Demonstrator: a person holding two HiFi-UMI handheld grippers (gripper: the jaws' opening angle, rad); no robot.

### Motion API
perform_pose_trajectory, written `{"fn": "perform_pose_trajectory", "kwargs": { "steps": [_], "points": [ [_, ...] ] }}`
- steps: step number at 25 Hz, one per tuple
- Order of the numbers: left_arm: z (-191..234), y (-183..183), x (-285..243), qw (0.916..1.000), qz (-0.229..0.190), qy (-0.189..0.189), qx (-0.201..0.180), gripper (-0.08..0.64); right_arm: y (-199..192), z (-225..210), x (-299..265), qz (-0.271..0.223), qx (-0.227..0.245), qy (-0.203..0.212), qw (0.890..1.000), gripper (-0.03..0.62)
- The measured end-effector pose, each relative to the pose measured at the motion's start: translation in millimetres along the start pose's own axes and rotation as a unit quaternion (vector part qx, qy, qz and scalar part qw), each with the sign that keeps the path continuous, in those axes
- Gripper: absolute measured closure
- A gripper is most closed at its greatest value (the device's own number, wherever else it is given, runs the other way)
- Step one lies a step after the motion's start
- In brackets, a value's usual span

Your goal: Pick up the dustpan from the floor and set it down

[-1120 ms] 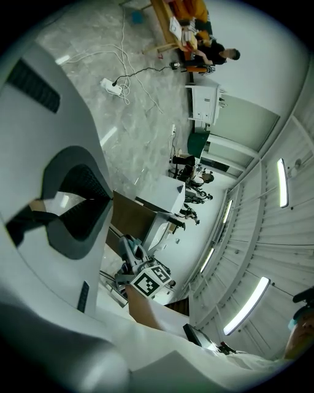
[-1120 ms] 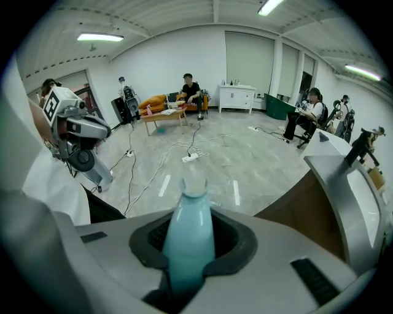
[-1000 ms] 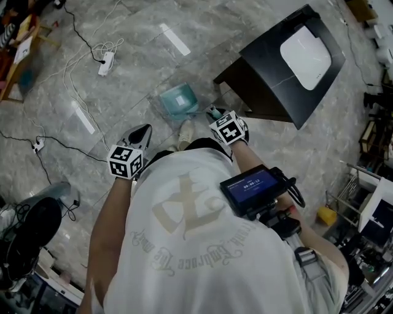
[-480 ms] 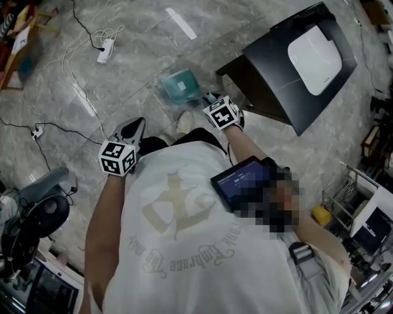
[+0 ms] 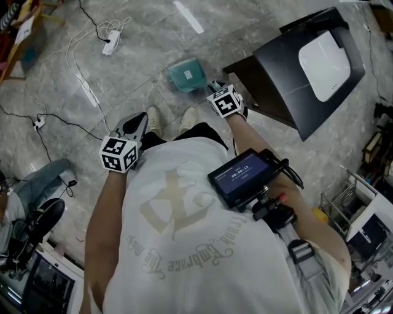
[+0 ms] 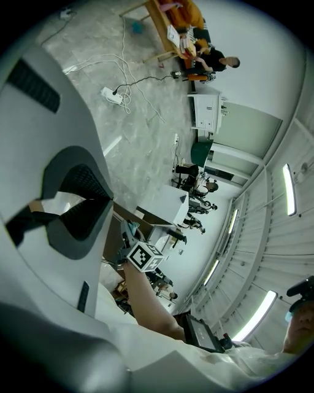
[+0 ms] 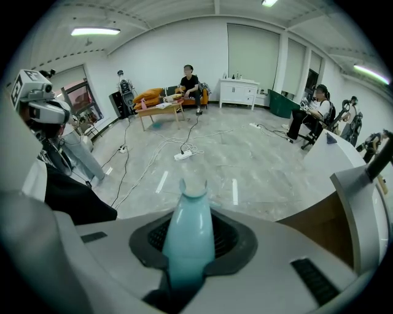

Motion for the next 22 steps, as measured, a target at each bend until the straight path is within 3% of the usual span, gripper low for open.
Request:
{"fn": "perform_pose_trajectory", "kwargs": {
  "steps": [7,14,22],
  "points": [
    [18,8,8,0.9998,-0.008,0.016,0.008,0.549,10,-9,-24,0.014,0.017,-0.012,1.0,0.497],
    [49,-10,18,0.999,-0.001,0.03,0.035,0.549,22,-11,-65,0.038,0.022,-0.013,0.999,0.497],
    [41,-10,25,0.9984,-0.002,0.036,0.043,0.549,12,-15,-64,0.044,0.033,-0.014,0.998,0.497]
  ]
}}
Point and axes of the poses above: the fingertips, and each gripper's own axes: x backward along the fingers, z to its left, y out of its top, the point moved 10 cm from there along x, backward along the fingers, and after that the axes turned 4 degrees about x, right-handed, at the moved point
